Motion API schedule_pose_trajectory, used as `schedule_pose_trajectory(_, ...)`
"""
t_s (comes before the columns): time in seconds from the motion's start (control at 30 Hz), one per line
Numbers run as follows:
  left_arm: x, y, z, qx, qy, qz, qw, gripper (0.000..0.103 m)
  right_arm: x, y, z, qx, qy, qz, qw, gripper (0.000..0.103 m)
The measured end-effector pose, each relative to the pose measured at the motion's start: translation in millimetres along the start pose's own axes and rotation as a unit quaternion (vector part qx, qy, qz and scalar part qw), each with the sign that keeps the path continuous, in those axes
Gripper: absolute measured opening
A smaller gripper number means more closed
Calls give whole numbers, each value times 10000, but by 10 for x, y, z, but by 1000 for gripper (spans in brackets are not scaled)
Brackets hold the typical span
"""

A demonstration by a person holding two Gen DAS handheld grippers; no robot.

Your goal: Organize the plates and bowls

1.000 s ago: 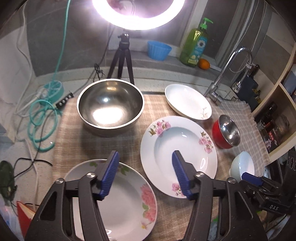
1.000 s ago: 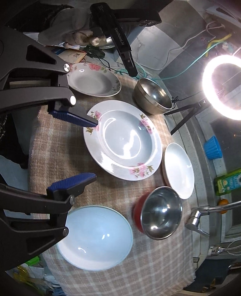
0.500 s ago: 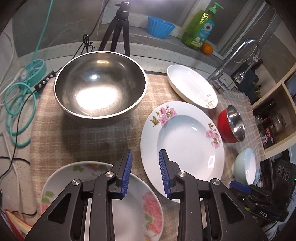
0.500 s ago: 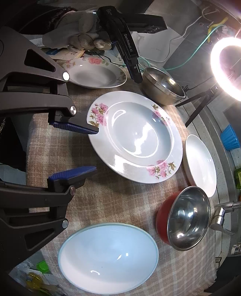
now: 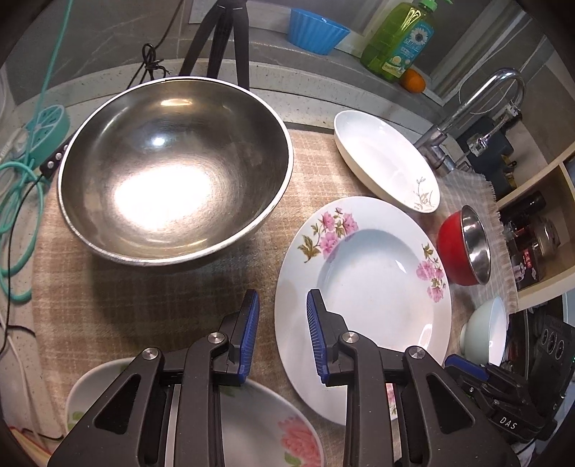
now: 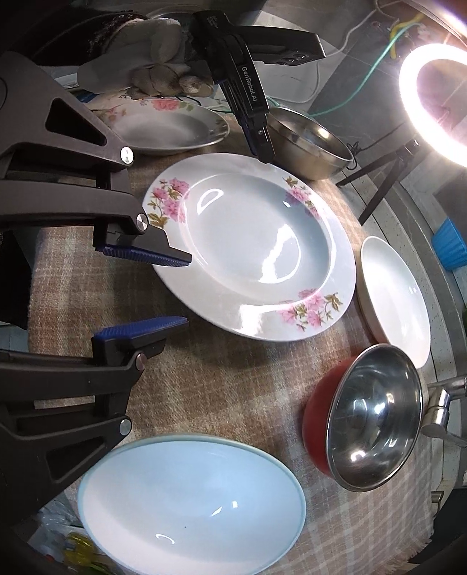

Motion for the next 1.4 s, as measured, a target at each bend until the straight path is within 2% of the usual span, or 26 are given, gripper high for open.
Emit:
schedule_pose_trajectory(0.6, -110, -182, -68, -19, -121, 174, 9998, 19, -108, -148, -36, -29, -83, 95, 9999, 25)
schedule_pose_trajectory(1.1, -77, -178, -155, -245, -458, 164, 9985, 20, -64, -124, 21, 79, 39, 141, 9999, 25)
schedule_pose_trajectory(1.4, -9, -201, -210, -238, -547, 211, 9980, 20, 10, -77, 16, 150, 25, 162, 9998, 25)
Point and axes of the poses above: each gripper's, at about its wrist camera, not at the fingertips, and y roughly against the way its jaws point, z to its left, x to its underside, the point moved 2 cm from there along -y, roughly the way its jaws point
